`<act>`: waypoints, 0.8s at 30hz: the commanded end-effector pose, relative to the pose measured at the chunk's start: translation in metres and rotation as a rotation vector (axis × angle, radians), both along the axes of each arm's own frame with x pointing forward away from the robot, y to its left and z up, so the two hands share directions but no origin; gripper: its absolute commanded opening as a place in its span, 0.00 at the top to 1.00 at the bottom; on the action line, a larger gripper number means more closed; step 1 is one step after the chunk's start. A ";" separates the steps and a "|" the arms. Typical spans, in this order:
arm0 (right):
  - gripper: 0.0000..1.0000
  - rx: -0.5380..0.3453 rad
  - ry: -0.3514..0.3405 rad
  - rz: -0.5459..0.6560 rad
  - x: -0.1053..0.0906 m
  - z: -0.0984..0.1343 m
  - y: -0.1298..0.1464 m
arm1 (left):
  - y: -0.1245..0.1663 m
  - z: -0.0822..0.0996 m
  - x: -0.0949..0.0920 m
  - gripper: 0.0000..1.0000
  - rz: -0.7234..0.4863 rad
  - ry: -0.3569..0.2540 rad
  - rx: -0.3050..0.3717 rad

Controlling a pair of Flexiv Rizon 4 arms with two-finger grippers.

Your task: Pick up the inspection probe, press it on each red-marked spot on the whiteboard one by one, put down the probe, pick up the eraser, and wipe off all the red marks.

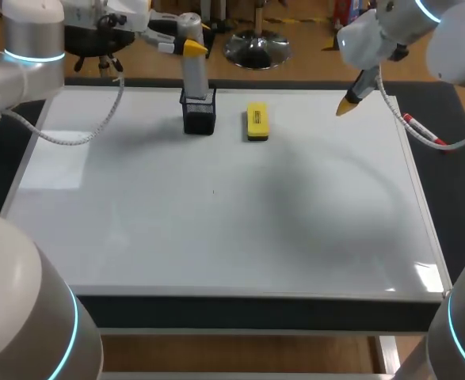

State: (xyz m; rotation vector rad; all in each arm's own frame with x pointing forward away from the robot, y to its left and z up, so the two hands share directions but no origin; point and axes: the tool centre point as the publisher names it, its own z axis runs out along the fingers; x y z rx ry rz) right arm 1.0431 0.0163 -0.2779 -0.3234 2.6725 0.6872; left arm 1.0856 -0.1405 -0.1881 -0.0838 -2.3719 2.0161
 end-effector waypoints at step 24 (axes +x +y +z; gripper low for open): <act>0.00 -0.004 0.001 0.001 0.000 0.001 0.000 | -0.006 -0.022 0.015 1.00 0.005 0.015 0.001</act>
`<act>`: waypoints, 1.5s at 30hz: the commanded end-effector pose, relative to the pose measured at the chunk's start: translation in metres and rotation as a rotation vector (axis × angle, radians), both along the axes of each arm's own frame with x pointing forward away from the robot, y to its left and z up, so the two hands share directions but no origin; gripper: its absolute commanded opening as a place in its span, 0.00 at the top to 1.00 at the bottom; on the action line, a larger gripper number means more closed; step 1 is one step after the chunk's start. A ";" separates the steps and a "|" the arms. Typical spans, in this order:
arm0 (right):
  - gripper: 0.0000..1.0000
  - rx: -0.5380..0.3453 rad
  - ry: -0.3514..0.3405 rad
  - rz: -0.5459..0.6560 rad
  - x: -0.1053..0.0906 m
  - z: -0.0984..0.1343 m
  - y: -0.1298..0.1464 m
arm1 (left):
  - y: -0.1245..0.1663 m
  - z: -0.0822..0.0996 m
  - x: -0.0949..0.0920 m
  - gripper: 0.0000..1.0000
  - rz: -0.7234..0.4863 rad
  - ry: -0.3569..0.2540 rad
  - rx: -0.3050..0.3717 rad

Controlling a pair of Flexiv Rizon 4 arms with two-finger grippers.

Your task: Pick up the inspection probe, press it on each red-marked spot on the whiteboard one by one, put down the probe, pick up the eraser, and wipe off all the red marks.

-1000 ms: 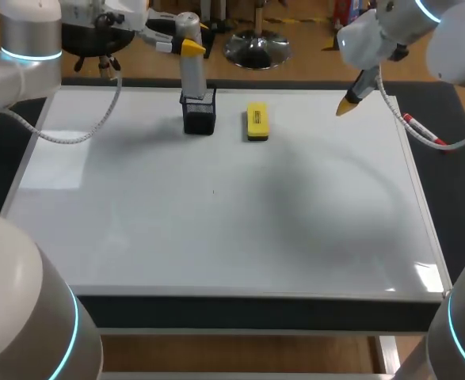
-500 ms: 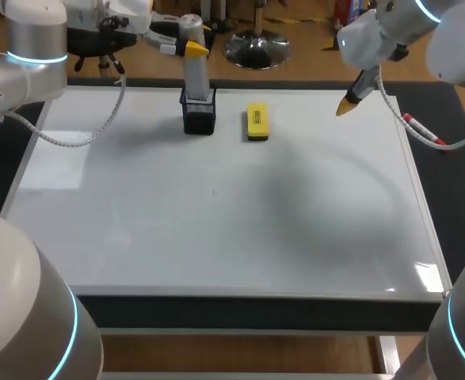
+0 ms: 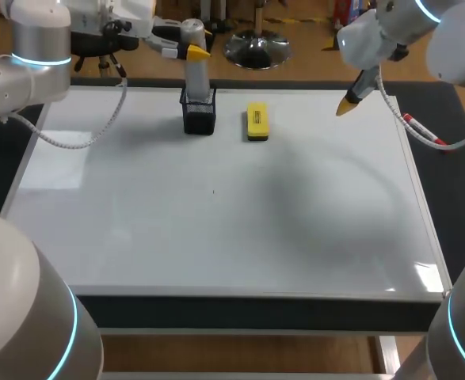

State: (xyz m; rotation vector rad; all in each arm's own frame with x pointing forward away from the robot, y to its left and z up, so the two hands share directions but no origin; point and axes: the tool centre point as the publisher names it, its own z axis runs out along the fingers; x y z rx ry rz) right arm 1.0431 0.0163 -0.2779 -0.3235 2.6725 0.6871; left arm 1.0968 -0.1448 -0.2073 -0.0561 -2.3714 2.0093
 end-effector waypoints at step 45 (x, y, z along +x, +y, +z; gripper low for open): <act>0.00 -0.004 0.001 0.001 0.000 0.001 0.000 | -0.002 -0.066 0.008 1.00 -0.003 0.052 0.030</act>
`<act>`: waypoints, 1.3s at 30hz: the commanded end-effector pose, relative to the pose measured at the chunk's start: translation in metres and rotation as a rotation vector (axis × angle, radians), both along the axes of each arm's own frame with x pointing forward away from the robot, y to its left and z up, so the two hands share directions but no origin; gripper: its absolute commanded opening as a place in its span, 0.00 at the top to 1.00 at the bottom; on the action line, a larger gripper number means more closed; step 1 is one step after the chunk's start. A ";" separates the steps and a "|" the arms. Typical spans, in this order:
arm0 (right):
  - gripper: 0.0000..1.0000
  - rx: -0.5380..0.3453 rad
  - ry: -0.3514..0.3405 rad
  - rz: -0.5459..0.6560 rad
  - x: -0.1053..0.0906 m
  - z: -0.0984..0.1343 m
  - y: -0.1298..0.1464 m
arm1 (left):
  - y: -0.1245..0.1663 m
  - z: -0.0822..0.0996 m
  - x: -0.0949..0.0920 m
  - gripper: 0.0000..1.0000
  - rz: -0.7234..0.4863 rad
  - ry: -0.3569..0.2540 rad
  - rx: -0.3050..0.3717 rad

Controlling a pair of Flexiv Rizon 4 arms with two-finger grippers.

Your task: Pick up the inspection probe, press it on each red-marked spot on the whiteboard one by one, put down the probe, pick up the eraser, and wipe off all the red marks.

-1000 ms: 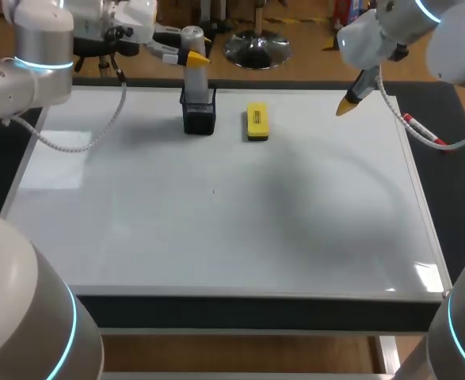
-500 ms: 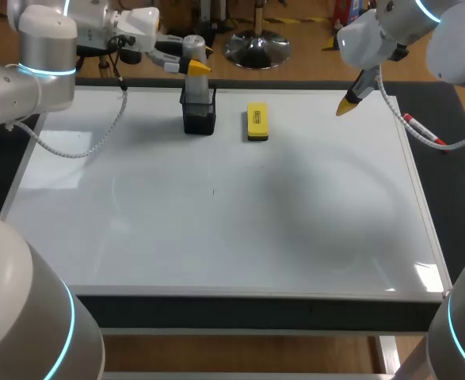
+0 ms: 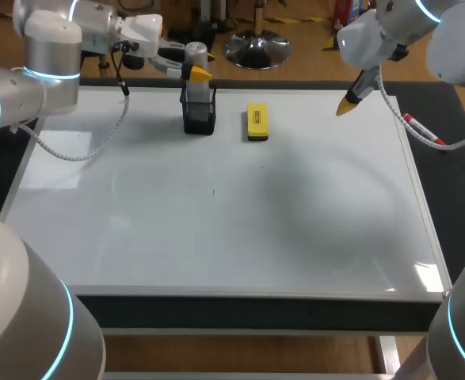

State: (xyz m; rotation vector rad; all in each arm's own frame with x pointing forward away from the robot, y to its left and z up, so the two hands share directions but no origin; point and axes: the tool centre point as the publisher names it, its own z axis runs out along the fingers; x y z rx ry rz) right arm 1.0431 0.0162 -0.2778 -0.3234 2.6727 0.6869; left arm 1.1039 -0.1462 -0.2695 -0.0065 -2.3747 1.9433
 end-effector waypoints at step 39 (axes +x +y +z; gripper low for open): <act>0.00 -0.003 0.001 0.001 0.000 0.001 0.000 | 0.028 0.008 -0.012 0.00 0.062 -0.086 0.047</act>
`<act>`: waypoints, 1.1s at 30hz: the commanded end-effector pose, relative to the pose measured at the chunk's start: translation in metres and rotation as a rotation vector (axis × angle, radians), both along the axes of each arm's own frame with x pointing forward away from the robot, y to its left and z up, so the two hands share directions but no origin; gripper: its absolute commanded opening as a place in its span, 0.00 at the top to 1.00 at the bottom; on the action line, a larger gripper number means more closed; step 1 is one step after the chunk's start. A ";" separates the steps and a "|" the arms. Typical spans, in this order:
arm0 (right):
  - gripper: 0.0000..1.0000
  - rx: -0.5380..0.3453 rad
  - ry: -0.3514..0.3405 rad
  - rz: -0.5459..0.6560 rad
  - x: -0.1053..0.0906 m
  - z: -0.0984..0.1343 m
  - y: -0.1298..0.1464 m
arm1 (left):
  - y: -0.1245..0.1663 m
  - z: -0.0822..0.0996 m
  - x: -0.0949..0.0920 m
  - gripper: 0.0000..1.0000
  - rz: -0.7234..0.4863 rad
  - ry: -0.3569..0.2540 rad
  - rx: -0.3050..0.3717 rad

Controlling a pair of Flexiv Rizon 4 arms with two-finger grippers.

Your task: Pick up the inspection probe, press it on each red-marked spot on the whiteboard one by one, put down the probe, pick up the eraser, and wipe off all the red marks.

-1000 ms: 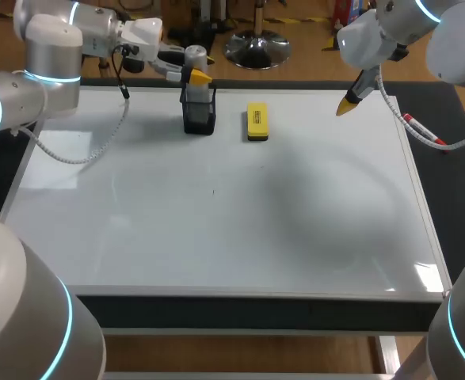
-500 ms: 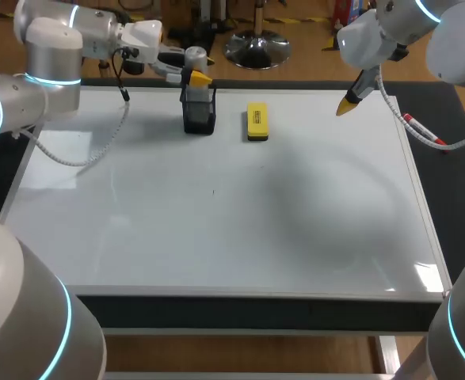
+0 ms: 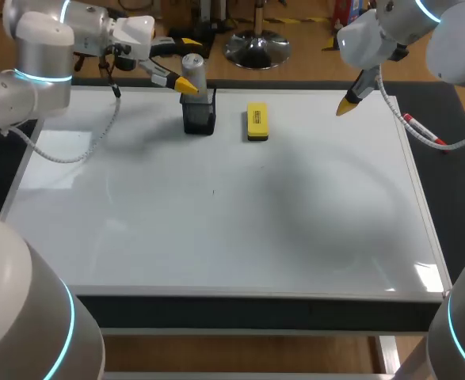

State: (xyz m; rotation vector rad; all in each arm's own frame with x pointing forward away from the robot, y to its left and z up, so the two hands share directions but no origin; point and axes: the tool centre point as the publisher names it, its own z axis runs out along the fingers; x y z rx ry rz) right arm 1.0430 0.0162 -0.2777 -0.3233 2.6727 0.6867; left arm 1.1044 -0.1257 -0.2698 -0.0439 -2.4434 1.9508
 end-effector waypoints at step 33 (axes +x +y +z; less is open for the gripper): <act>0.00 -0.003 0.001 0.001 0.000 0.000 0.000 | 0.096 0.030 -0.033 0.00 0.291 -0.196 0.273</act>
